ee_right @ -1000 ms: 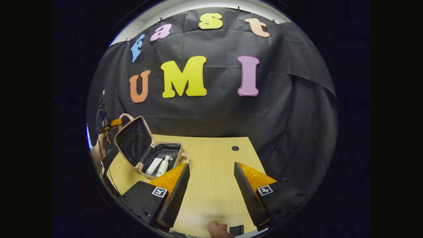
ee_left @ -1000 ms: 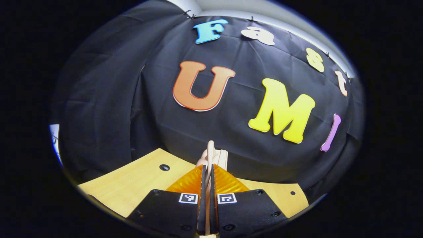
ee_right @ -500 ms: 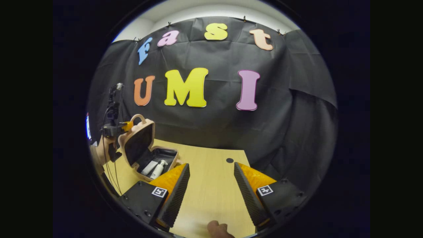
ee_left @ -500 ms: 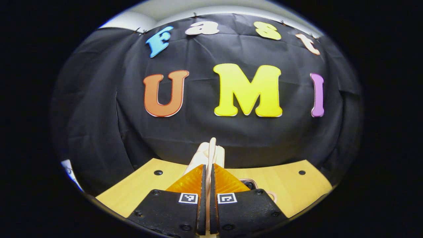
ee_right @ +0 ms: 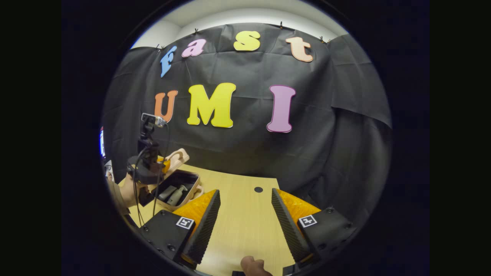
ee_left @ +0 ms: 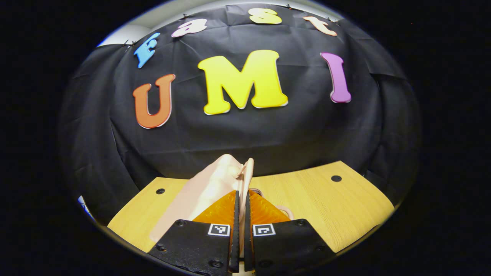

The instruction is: First open the suitcase, pack the skin care products into it, and then close the suitcase.

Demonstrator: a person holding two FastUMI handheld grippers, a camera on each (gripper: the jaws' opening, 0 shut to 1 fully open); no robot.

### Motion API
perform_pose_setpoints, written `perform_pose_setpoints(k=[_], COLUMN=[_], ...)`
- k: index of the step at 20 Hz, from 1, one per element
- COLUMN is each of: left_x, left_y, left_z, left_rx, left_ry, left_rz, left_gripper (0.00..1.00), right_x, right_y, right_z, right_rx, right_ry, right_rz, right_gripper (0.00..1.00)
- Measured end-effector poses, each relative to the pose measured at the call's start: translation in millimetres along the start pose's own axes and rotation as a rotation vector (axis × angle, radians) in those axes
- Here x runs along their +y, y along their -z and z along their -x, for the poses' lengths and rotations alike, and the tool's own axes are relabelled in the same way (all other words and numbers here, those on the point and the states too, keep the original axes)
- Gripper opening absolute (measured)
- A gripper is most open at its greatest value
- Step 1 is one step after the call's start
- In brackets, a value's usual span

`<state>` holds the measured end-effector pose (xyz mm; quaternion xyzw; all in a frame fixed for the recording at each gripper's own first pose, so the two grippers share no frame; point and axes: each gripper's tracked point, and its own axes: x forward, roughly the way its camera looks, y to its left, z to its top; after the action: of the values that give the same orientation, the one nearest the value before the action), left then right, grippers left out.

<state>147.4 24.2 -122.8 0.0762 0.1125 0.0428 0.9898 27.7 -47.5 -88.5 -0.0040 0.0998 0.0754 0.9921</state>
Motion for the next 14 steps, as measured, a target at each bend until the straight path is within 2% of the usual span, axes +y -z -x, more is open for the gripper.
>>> perform_pose_setpoints(k=[3,10,14], left_x=[-33,-70,-77], left_y=[28,83,85], left_z=[-15,-33,-31], left_rx=[0.071,0.197,0.210], left_ry=[0.029,0.016,0.005], left_rz=[-0.063,-0.110,-0.108], left_gripper=[0.07,0.08,0.18], right_x=[-18,-50,-55], right_y=[10,40,38], right_z=[-1,-10,-20], right_rx=[0.024,0.080,0.073], right_ry=[-0.007,0.002,-0.018], right_rz=[-0.024,0.004,0.000], right_gripper=[0.79,0.80,0.80])
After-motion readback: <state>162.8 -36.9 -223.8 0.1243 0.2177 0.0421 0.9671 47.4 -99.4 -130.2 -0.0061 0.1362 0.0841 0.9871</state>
